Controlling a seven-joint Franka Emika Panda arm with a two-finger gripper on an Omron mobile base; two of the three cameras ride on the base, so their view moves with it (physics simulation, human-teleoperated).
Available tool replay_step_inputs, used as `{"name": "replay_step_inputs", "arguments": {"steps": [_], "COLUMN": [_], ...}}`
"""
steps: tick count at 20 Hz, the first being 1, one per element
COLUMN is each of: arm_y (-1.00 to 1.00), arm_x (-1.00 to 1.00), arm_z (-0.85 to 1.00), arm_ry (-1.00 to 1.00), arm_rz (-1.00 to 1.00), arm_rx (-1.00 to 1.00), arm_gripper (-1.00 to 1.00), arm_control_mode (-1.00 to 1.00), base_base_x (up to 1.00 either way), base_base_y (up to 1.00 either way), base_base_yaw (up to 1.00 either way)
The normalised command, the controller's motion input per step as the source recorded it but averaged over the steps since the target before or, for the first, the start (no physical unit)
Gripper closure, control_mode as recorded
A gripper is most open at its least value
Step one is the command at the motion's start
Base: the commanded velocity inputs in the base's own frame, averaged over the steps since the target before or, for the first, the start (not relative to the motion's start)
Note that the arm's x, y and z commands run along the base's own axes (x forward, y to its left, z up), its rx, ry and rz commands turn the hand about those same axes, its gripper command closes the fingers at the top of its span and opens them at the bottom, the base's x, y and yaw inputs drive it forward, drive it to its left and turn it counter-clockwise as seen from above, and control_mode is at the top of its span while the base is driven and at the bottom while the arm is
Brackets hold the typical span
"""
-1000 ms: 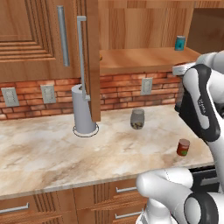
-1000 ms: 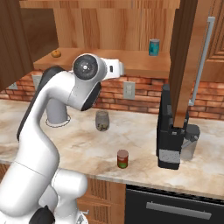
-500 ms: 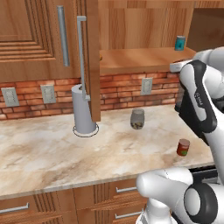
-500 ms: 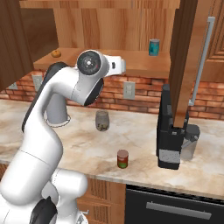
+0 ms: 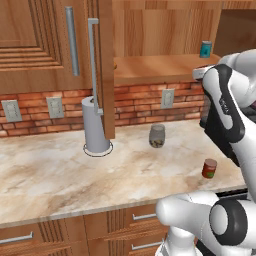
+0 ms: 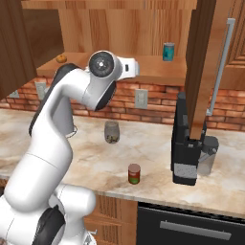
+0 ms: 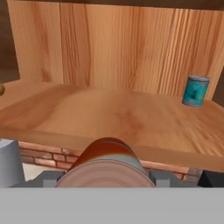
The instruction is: Pick the cans from the counter and place them in their designated side in the cabinet.
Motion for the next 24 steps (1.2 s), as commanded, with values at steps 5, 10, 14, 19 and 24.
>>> {"name": "replay_step_inputs", "arguments": {"steps": [5,10,14,19,24], "arm_y": [-0.14,-0.12,-0.14,-0.14,-0.17], "arm_x": [0.23,0.19,0.20,0.18,0.17], "arm_z": [0.03,0.03,0.02,0.00,0.00], "arm_ry": [0.00,0.00,0.00,0.00,0.00], "arm_rz": [0.00,0.00,0.00,0.00,0.00], "arm_rx": [0.00,0.00,0.00,0.00,0.00], "arm_gripper": [1.00,1.00,1.00,1.00,1.00], "arm_control_mode": [-1.00,-1.00,-1.00,-1.00,-1.00], "base_base_x": [0.00,0.00,0.00,0.00,0.00], "base_base_y": [0.00,0.00,0.00,0.00,0.00], "base_base_yaw": [0.00,0.00,0.00,0.00,0.00]}}
